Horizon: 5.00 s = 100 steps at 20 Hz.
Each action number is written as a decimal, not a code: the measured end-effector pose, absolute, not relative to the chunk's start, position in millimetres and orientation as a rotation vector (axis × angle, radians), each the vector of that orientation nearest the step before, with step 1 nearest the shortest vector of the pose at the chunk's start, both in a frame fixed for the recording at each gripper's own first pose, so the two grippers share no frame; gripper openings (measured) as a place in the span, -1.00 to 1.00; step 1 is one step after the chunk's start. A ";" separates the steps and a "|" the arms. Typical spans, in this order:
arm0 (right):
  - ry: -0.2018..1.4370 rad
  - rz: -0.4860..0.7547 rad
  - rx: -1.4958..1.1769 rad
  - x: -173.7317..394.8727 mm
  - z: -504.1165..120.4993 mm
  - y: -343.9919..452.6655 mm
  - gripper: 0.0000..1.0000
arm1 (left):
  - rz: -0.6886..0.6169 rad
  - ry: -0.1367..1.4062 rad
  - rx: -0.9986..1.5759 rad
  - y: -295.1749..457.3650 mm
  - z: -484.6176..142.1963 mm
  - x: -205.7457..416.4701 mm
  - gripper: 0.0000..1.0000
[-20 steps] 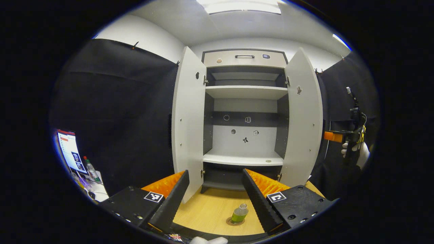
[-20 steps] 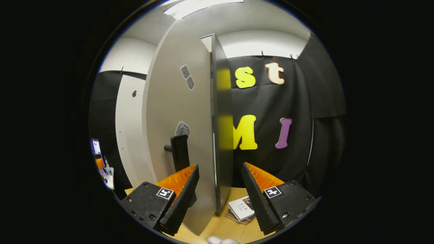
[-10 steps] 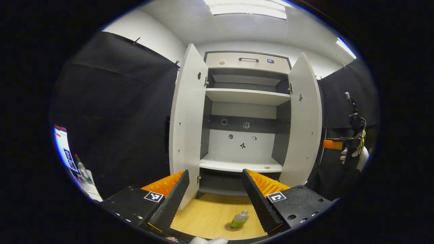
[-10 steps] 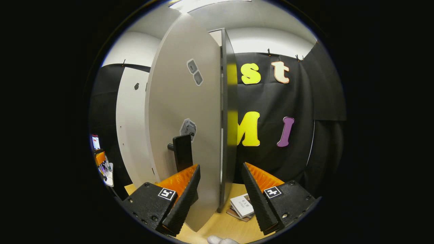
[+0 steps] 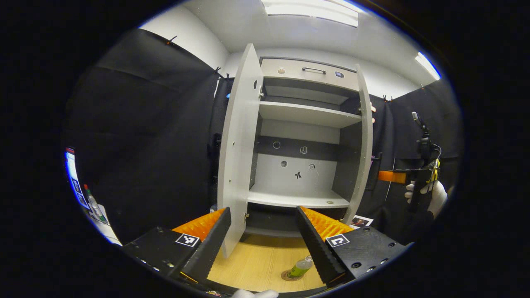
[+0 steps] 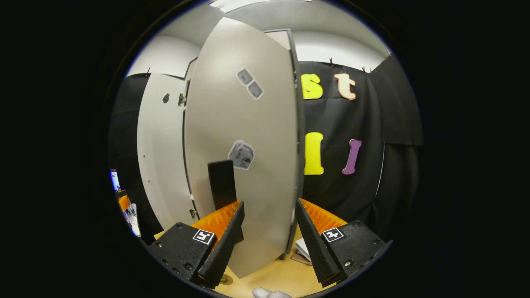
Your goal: Grasp the bottle in the cabinet with the left hand and place it on the coaster, then close the right door with the right hand and the left door with the left hand.
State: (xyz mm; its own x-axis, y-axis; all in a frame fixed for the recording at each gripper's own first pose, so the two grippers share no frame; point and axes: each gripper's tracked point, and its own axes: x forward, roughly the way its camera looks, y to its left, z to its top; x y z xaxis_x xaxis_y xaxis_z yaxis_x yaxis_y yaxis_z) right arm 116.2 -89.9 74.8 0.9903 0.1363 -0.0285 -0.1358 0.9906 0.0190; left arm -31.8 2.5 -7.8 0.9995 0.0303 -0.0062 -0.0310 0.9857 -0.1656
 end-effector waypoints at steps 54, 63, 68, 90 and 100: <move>0.165 0.066 0.049 -40.8 -13.2 -17.7 0.63 | 0.202 -0.065 0.004 186.0 26.3 131.3 0.83; 0.166 0.102 0.043 -33.6 -6.3 -52.9 0.64 | 0.181 -0.051 0.007 129.4 27.7 126.9 0.83; 0.176 0.118 0.023 -31.2 -2.9 -72.7 0.63 | 0.108 -0.035 -0.036 74.4 25.8 135.9 0.77; 0.126 0.082 0.017 -13.7 9.9 -49.1 0.63 | -0.065 0.042 -0.084 -11.8 9.3 82.0 0.91; 0.036 -0.028 0.015 -22.3 17.9 -13.1 0.64 | -0.026 0.032 -0.010 43.4 -7.0 1.9 0.91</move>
